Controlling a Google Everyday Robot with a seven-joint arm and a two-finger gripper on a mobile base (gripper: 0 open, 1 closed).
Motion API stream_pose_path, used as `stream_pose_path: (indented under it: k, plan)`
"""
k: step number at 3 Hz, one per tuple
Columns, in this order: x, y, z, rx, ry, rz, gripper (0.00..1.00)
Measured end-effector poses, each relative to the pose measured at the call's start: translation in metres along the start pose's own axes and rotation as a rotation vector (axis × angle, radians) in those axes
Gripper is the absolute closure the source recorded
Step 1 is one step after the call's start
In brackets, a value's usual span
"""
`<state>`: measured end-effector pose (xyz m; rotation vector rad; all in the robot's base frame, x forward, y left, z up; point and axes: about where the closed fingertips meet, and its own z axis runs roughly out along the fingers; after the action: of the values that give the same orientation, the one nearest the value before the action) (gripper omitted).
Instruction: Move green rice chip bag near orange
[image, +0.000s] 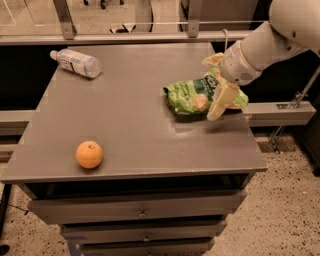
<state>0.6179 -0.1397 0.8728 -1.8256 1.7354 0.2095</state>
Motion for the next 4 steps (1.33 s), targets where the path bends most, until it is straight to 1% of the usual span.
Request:
stream_pose_path:
  k: [1, 2, 3, 4]
  plan:
    - [-0.006, -0.004, 0.021, -0.011, -0.014, -0.012, 0.18]
    - [-0.008, -0.005, 0.032, -0.025, -0.018, -0.005, 0.41]
    - [-0.01, -0.006, 0.039, -0.037, -0.021, 0.002, 0.65]
    - [-0.027, -0.004, 0.034, -0.04, -0.036, -0.02, 0.87]
